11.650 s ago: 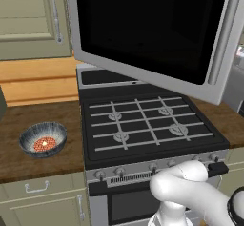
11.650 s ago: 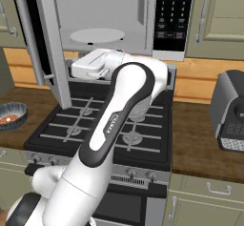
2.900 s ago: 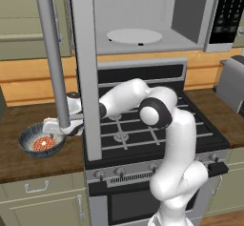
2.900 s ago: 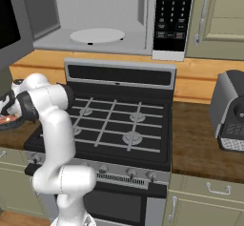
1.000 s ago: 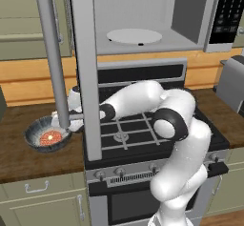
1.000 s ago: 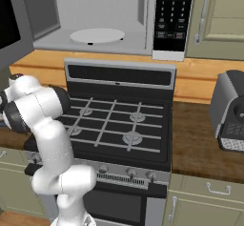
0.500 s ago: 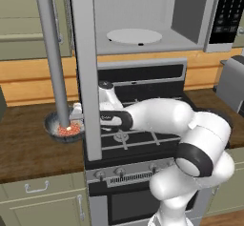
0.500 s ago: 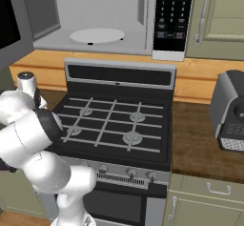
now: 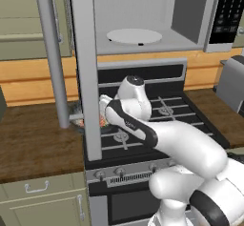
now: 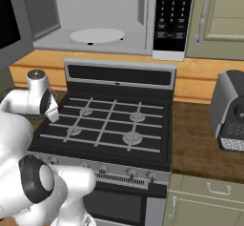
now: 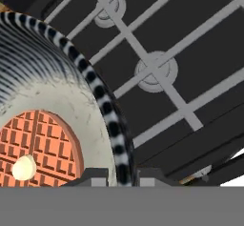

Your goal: Open the microwave, place the bowl with waffle inside the microwave, then close the microwave door and turn it on.

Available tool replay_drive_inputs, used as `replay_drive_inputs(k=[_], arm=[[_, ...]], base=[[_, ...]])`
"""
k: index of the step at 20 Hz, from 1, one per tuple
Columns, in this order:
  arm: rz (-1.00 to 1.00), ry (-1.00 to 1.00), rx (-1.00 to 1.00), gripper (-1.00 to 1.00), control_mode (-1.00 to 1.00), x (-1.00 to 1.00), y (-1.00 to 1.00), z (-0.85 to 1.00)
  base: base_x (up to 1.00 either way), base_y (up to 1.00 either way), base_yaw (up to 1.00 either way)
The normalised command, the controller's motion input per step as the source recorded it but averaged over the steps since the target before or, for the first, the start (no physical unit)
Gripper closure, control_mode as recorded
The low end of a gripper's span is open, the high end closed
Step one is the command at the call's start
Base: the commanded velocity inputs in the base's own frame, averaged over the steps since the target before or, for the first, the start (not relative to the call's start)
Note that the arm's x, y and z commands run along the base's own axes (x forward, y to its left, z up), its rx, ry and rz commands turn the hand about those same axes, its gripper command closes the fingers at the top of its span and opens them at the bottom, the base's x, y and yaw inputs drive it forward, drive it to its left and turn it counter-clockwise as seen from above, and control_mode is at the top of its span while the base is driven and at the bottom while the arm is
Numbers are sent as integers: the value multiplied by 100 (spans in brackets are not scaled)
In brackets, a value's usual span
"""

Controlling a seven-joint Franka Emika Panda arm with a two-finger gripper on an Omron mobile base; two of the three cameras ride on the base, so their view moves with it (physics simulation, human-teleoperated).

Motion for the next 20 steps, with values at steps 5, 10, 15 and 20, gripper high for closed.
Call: replay_drive_inputs(k=[5,10,15,20], arm=[[-39,1,2,100,-100,-54,-78,37],[-57,6,2,100,-100,-37,-83,21],[-49,6,5,100,-100,-36,-85,44],[-11,1,10,100,-100,-31,-49,89]], base=[[0,0,0],[0,0,0],[0,0,0],[0,0,0]])
